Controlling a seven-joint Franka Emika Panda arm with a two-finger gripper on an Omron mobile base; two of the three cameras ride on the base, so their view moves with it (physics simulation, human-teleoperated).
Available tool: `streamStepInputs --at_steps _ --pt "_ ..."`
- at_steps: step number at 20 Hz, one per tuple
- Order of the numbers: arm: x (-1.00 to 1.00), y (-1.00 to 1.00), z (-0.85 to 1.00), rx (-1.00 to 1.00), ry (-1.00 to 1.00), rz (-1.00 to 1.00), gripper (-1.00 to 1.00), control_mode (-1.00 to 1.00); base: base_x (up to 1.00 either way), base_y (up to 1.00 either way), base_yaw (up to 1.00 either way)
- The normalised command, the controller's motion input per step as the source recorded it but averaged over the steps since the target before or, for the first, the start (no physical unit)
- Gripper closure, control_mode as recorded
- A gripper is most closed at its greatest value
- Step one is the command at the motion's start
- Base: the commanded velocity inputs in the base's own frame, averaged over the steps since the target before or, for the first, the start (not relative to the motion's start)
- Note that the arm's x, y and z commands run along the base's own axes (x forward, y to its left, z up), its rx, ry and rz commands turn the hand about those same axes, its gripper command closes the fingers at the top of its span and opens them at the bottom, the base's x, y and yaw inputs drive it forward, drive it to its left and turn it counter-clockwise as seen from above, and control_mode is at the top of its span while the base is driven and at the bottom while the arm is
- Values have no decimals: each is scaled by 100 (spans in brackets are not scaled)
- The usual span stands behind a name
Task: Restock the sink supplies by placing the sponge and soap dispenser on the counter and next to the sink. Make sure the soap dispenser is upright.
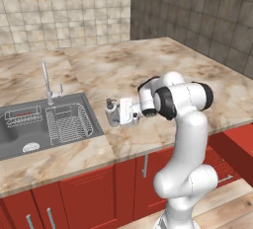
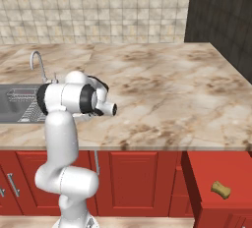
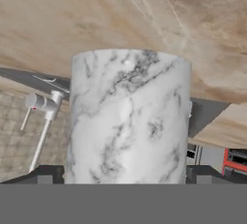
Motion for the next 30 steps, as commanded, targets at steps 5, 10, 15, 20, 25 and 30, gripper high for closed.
streamStepInputs --at_steps 5,10,15,20,25,30 --pt "54 42 -22 0 2 -7 100 -100 0 0 0" --pt "44 47 -30 0 0 0 100 -100 0 0 0" --pt "29 2 -56 3 0 0 100 -100 0 0 0" --pt "3 -5 -50 18 -4 3 100 -100 0 0 0" --pt "-1 -11 -40 10 -18 3 100 -100 0 0 0" --pt "0 -8 -14 4 -17 0 -100 -100 0 0 0"
